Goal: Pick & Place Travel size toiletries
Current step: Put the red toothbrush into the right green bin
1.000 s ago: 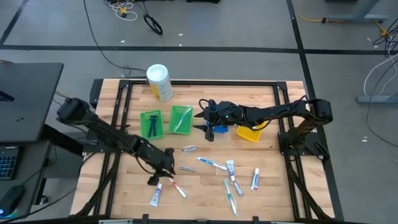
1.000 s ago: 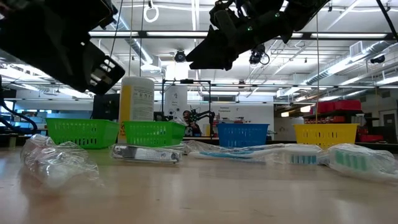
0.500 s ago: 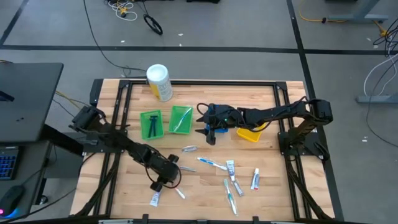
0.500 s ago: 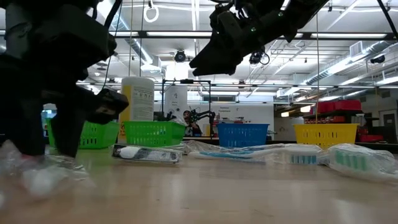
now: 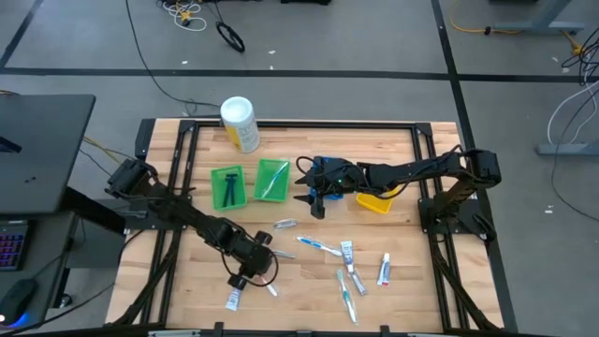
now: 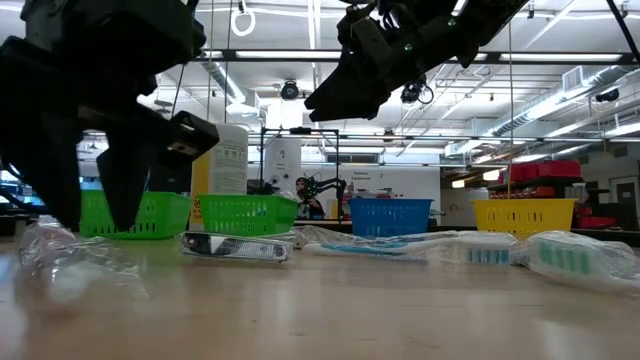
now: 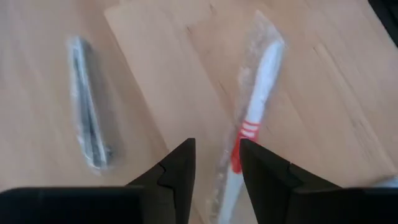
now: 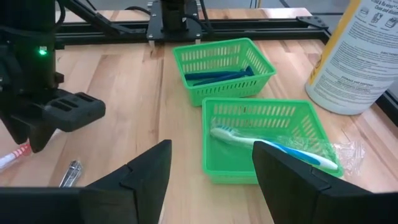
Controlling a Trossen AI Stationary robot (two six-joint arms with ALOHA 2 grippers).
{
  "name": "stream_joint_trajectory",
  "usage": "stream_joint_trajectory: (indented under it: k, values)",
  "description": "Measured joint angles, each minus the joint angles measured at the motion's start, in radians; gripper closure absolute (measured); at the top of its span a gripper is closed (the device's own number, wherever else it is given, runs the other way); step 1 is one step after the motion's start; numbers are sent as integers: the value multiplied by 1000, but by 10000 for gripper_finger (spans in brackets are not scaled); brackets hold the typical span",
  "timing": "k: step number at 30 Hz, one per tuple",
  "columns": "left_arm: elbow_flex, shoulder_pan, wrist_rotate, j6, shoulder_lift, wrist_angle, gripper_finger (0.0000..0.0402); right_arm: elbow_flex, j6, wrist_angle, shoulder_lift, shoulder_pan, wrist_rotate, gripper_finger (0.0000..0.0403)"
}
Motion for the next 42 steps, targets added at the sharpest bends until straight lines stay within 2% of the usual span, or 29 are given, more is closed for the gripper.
stream_joint_trajectory:
  k: [9,16,22,26,33,38,40,42]
  values:
    - [0,-43,34,-87,14,6,259,0,0,0,0,0,0,167]
    - [0,-75,-120,-36,59,30,259,0,0,0,0,0,0,167]
    - [-8,-74,-118,-38,58,33,263,0,-10,0,0,0,0,167]
    - [-35,-73,-137,-35,56,52,288,0,-10,0,0,0,0,167]
    - [-45,-69,-148,-37,55,82,372,0,-9,0,0,0,0,167]
    - [-35,-66,-311,-51,32,112,372,0,-8,-5,0,0,0,167]
    - [-35,-64,-384,-60,-6,49,372,0,-9,-22,0,0,0,167]
    - [-35,-51,-410,-80,-52,-21,366,0,-16,-35,0,0,0,167]
